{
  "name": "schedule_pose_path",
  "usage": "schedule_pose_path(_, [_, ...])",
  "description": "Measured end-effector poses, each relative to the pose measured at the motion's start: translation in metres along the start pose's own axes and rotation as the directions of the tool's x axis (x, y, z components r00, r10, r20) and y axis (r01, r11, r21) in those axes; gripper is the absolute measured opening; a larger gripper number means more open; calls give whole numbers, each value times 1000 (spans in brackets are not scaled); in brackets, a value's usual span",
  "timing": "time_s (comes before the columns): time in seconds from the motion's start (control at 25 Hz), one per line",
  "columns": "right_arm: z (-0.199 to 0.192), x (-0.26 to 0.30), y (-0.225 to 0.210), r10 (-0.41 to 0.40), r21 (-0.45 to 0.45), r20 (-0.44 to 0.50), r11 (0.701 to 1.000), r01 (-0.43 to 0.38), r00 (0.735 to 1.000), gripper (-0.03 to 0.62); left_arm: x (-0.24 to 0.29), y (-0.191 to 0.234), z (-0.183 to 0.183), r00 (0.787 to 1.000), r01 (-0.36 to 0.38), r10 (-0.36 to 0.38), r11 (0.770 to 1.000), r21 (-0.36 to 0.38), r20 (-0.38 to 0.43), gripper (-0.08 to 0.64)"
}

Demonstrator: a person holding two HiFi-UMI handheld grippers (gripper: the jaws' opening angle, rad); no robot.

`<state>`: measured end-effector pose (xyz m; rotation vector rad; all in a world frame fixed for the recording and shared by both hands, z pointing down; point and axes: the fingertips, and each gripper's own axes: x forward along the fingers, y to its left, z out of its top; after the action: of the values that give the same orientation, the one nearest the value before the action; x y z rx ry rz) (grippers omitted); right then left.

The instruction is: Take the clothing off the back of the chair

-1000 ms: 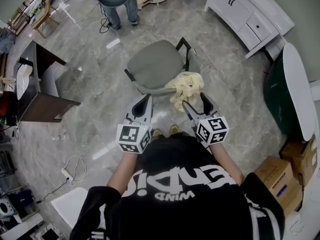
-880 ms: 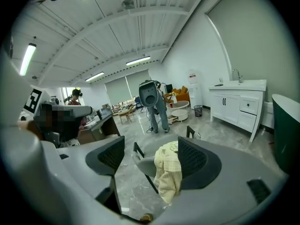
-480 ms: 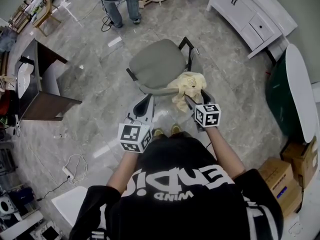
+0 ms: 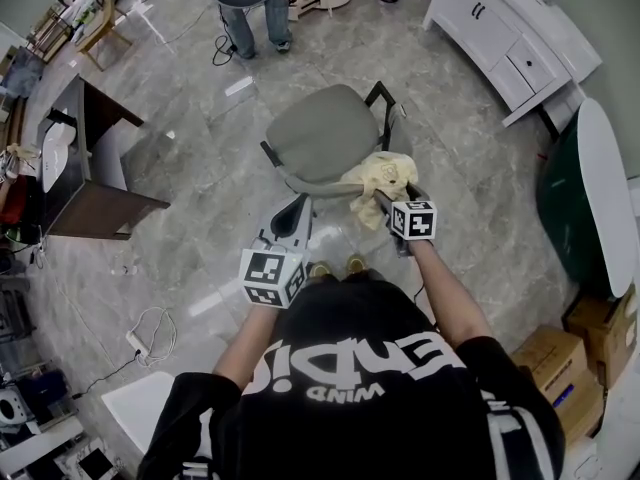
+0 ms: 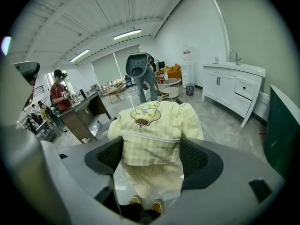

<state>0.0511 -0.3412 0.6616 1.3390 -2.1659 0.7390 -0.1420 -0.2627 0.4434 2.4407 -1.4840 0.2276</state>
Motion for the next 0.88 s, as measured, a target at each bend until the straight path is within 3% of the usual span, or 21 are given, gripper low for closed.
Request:
schedule_pose_path(0.32, [0,10,5,119,-1,-12,993,-119,993,316,1,4,2,1000,-20,20,1000,2,1,15])
schedule_pose_path(0.64, [3,8,12,149,-59,-8,987,-149,989,310,4,5,0,1000,-30,30,1000,-2,-6,15])
schedule_pose_path(0.88, [2,5,23,169,-131,-55,976,-174,984,147,7,5,-2,999,-33,33,999,-10,-8,15])
